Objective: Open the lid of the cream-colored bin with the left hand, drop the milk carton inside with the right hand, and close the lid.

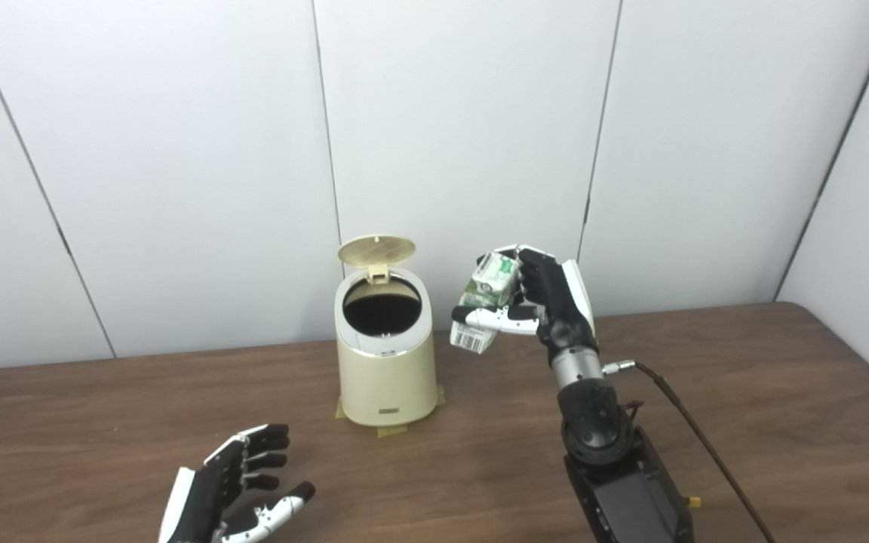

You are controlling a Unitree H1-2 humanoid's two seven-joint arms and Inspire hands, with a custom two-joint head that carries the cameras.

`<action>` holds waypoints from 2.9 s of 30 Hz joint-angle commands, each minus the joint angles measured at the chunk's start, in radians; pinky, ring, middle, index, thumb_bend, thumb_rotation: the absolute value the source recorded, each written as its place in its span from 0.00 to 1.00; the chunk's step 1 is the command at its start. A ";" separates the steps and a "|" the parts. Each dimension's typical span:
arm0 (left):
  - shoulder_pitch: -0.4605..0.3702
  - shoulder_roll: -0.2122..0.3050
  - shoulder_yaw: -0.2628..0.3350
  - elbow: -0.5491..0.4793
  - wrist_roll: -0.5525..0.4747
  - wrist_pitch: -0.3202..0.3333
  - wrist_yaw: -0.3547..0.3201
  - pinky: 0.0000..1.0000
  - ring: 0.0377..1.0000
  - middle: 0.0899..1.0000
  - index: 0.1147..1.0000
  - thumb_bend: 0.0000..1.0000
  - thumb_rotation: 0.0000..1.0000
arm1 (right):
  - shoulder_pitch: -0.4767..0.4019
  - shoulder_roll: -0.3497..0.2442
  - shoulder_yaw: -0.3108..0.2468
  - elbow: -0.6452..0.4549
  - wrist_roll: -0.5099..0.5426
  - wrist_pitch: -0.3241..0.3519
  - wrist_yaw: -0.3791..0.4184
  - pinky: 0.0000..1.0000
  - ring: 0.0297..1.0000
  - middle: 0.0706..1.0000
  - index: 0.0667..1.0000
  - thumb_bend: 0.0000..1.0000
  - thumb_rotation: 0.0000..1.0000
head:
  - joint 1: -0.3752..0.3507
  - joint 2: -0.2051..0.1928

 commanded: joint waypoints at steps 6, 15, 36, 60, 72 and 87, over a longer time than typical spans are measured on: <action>-0.036 -0.030 -0.019 0.000 0.030 -0.039 0.035 0.64 0.71 0.72 0.69 0.67 0.08 | -0.107 0.052 0.015 -0.029 -0.003 -0.030 0.004 0.28 0.31 0.38 0.50 0.52 0.00 | 0.041 0.001; -0.033 -0.054 -0.031 -0.017 0.046 -0.018 0.049 0.64 0.71 0.72 0.69 0.66 0.06 | -0.145 0.083 0.021 -0.015 -0.001 -0.015 0.019 0.27 0.31 0.39 0.49 0.52 0.00 | 0.078 0.011; -0.024 -0.073 -0.044 -0.042 0.057 -0.007 0.056 0.64 0.71 0.72 0.70 0.66 0.06 | -0.225 0.087 0.038 0.177 -0.020 -0.092 -0.002 0.27 0.30 0.38 0.49 0.52 0.00 | 0.117 0.036; -0.016 -0.086 -0.052 -0.072 0.071 0.016 0.054 0.62 0.70 0.72 0.69 0.65 0.05 | -0.249 0.121 0.057 0.340 -0.057 -0.221 -0.134 0.27 0.29 0.37 0.49 0.52 0.00 | 0.127 0.058; -0.010 -0.095 -0.058 -0.078 0.069 0.016 0.058 0.63 0.70 0.71 0.69 0.65 0.06 | -0.254 0.145 0.055 0.424 -0.065 -0.280 -0.219 0.28 0.31 0.39 0.50 0.52 0.00 | 0.135 0.066; -0.006 -0.099 -0.062 -0.090 0.070 0.025 0.054 0.61 0.69 0.71 0.69 0.65 0.04 | -0.286 0.158 0.065 0.518 -0.077 -0.339 -0.279 0.27 0.29 0.38 0.50 0.52 0.00 | 0.142 0.069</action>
